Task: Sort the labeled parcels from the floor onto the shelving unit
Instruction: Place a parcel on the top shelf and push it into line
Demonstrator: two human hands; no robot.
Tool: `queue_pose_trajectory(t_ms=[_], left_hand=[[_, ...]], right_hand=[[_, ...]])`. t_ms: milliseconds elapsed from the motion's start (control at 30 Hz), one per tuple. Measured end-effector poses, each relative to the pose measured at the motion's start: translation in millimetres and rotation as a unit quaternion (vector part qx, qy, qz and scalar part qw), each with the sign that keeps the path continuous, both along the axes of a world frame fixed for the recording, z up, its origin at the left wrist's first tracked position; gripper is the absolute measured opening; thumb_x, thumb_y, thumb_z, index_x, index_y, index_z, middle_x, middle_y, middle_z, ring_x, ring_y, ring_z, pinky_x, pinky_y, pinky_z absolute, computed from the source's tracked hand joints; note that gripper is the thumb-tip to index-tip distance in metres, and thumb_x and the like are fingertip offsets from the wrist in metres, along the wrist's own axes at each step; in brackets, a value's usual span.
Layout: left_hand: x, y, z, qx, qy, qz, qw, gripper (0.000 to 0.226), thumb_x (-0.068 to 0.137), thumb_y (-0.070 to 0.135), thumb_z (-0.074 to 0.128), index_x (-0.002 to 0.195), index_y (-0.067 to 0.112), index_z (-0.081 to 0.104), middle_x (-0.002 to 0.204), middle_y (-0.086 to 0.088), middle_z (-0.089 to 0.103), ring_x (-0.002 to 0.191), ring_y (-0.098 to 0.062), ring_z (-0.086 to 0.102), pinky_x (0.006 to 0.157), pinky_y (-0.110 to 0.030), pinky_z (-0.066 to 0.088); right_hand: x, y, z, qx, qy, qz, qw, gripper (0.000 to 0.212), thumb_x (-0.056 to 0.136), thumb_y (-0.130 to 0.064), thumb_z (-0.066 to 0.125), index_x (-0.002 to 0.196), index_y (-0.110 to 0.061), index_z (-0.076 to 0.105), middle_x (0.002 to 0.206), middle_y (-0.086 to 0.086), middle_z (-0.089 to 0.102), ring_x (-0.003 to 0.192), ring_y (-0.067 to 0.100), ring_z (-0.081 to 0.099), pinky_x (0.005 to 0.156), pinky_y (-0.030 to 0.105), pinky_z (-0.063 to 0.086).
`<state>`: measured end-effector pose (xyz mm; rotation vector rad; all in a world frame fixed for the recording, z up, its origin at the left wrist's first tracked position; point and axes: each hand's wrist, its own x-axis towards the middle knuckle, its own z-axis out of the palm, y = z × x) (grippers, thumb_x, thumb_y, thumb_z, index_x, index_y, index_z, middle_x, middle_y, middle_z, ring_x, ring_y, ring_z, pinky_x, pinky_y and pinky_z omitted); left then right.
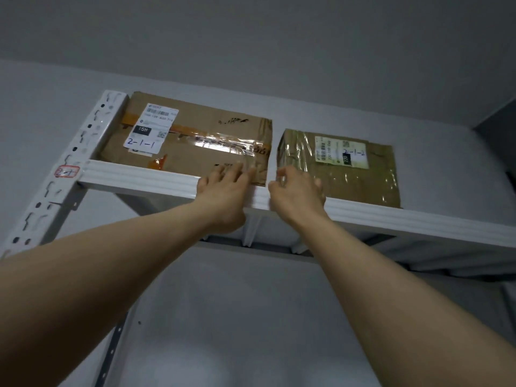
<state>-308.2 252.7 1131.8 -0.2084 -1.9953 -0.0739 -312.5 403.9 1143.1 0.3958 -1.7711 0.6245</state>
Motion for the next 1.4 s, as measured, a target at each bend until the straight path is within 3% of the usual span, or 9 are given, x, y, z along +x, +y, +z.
queue_pose_trajectory(t_ms=[200, 433, 567, 700, 900, 1100, 1233, 1400], left_hand=[[-13.8, 68.8, -0.4, -0.034, 0.014, -0.063, 0.997, 0.102, 0.075, 0.009, 0.056, 0.154, 0.035, -0.003, 0.165, 0.002, -0.004, 0.150, -0.026, -0.007, 0.118, -0.051, 0.003], [-21.5, 91.2, 8.4, 0.013, 0.035, -0.087, 0.995, 0.093, 0.069, 0.025, 0.049, 0.152, 0.031, 0.009, 0.160, -0.009, 0.016, 0.146, -0.034, 0.008, 0.114, -0.052, 0.009], [-20.6, 94.8, 16.0, 0.065, 0.048, -0.085, 0.993, 0.075, 0.070, 0.041, 0.035, 0.142, 0.024, 0.024, 0.137, -0.016, 0.044, 0.132, -0.038, 0.027, 0.104, -0.050, 0.021], [-26.7, 107.5, 17.8, 0.091, 0.069, -0.049, 0.992, 0.059, 0.089, 0.053, 0.028, 0.137, 0.020, 0.031, 0.130, -0.019, 0.053, 0.132, -0.038, 0.028, 0.104, -0.052, 0.020], [-31.3, 122.3, 18.4, 0.125, 0.073, -0.009, 0.989, 0.062, 0.091, 0.058, 0.025, 0.134, 0.015, 0.035, 0.126, -0.018, 0.059, 0.137, -0.037, 0.025, 0.106, -0.057, 0.009], [-24.6, 125.9, 14.4, 0.161, 0.106, 0.003, 0.981, 0.051, 0.085, 0.045, 0.034, 0.124, 0.013, 0.041, 0.127, -0.020, 0.053, 0.127, -0.037, 0.032, 0.104, -0.054, 0.021], [-19.6, 121.0, 12.0, 0.181, 0.127, 0.004, 0.975, 0.047, 0.088, 0.039, 0.039, 0.124, 0.010, 0.042, 0.135, -0.022, 0.042, 0.132, -0.039, 0.028, 0.105, -0.052, 0.020], [-14.6, 115.7, 11.1, 0.176, 0.111, 0.005, 0.978, 0.041, 0.088, 0.035, 0.042, 0.120, 0.011, 0.049, 0.130, -0.015, 0.034, 0.126, -0.037, 0.027, 0.106, -0.050, 0.018]], right_hand=[[-7.6, 77.4, -2.4, -0.050, 0.017, -0.084, 0.995, 0.035, 0.097, -0.035, 0.049, 0.132, -0.027, 0.051, 0.143, 0.009, 0.045, 0.134, 0.031, 0.035, 0.112, 0.046, 0.027], [-18.9, 157.2, 10.5, -0.112, -0.004, -0.166, 0.980, 0.055, 0.096, -0.051, 0.043, 0.144, -0.025, 0.038, 0.142, 0.018, 0.041, 0.129, 0.037, 0.038, 0.108, 0.048, 0.030], [-29.5, 186.2, 15.2, -0.122, -0.051, -0.171, 0.976, 0.062, 0.093, -0.060, 0.037, 0.146, -0.031, 0.027, 0.138, 0.019, 0.044, 0.125, 0.039, 0.041, 0.105, 0.048, 0.032], [-37.7, 201.3, 14.2, -0.110, -0.092, -0.165, 0.976, 0.063, 0.092, -0.067, 0.032, 0.143, -0.032, 0.022, 0.132, 0.014, 0.052, 0.121, 0.038, 0.045, 0.096, 0.046, 0.033], [-41.6, 203.7, 11.5, -0.104, -0.093, -0.148, 0.979, 0.060, 0.091, -0.068, 0.033, 0.138, -0.031, 0.026, 0.131, 0.013, 0.052, 0.126, 0.038, 0.040, 0.107, 0.050, 0.029], [-42.5, 202.1, 11.6, -0.108, -0.087, -0.115, 0.984, 0.057, 0.090, -0.065, 0.037, 0.136, -0.033, 0.027, 0.133, 0.010, 0.052, 0.128, 0.036, 0.038, 0.110, 0.053, 0.025], [-41.9, 194.3, 12.0, -0.098, -0.087, -0.101, 0.986, 0.056, 0.089, -0.066, 0.038, 0.136, -0.036, 0.029, 0.135, 0.009, 0.052, 0.129, 0.035, 0.038, 0.108, 0.053, 0.026], [-39.9, 190.5, 11.7, -0.067, -0.115, -0.108, 0.985, 0.063, 0.081, -0.070, 0.034, 0.137, -0.041, 0.031, 0.138, 0.010, 0.050, 0.130, 0.036, 0.036, 0.105, 0.053, 0.026]])
